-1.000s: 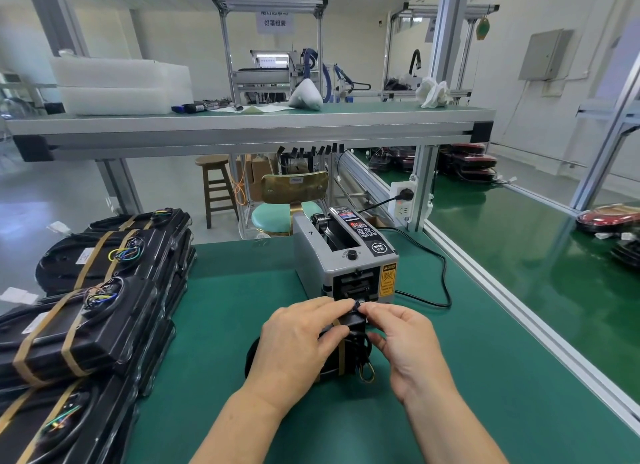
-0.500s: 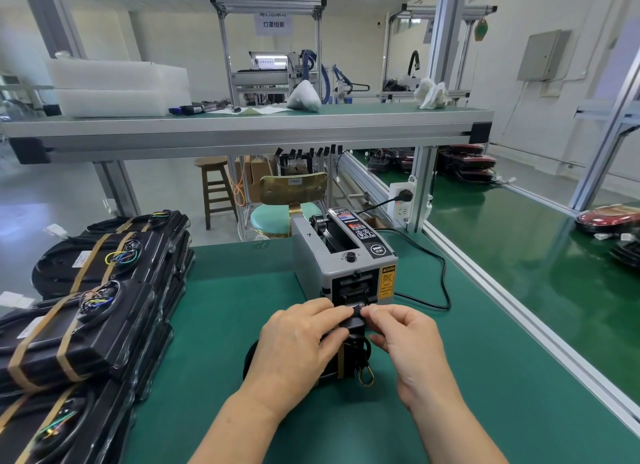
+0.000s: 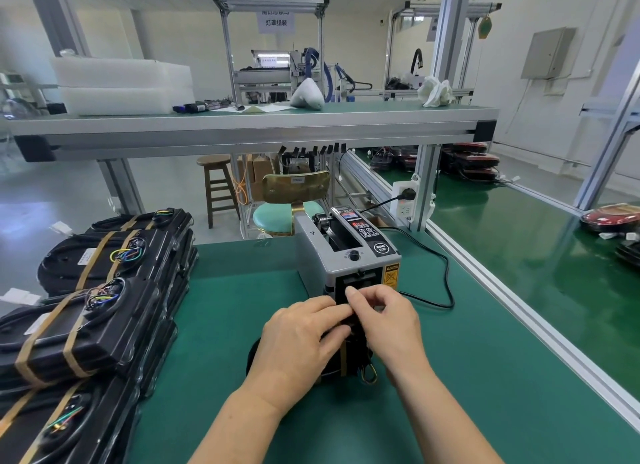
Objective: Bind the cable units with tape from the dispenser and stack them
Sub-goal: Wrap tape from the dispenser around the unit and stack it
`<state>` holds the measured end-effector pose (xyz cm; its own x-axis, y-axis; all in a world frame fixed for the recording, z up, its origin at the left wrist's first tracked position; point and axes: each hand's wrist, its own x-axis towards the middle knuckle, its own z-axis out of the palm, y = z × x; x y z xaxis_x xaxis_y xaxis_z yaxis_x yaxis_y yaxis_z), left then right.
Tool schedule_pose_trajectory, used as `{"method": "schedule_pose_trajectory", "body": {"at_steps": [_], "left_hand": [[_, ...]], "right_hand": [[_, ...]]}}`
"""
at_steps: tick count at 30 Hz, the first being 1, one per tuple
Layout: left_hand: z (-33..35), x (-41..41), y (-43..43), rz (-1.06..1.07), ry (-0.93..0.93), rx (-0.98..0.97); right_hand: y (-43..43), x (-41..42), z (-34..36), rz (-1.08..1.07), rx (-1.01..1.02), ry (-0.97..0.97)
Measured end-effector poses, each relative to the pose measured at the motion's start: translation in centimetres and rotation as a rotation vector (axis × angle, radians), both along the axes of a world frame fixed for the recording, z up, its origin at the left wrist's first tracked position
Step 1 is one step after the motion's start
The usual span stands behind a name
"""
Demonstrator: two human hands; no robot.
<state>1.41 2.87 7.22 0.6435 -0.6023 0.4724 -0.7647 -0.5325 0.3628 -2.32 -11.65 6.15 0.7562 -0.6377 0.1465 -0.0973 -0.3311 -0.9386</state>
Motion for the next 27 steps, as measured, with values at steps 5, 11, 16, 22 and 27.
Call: {"method": "schedule_pose_trajectory", "body": {"at_steps": [5,11,16,22,27], "left_hand": [[-0.1,0.0,-0.1,-0.009,-0.003,0.008],[-0.2,0.0,-0.1,-0.012,-0.012,-0.025],[-0.3,0.1,0.0,-0.004,-0.009,-0.03],[-0.4,0.6,0.3,0.009,0.013,-0.021],[-0.5,1.1,1.1,-0.012,0.042,-0.026]], "right_hand": [[-0.8,0.0,-0.9,0.001,-0.004,-0.044],[-0.9,0.1,-1.8,0.013,-0.187,-0.064],[-1.1,-0.5,-2.4,0.048,-0.047,-0.123],[-0.8,-1.9,-4.4,0.412,0.068,-0.041],[-1.2,-2.3,-5.9,0.482,0.002,0.026]]}}
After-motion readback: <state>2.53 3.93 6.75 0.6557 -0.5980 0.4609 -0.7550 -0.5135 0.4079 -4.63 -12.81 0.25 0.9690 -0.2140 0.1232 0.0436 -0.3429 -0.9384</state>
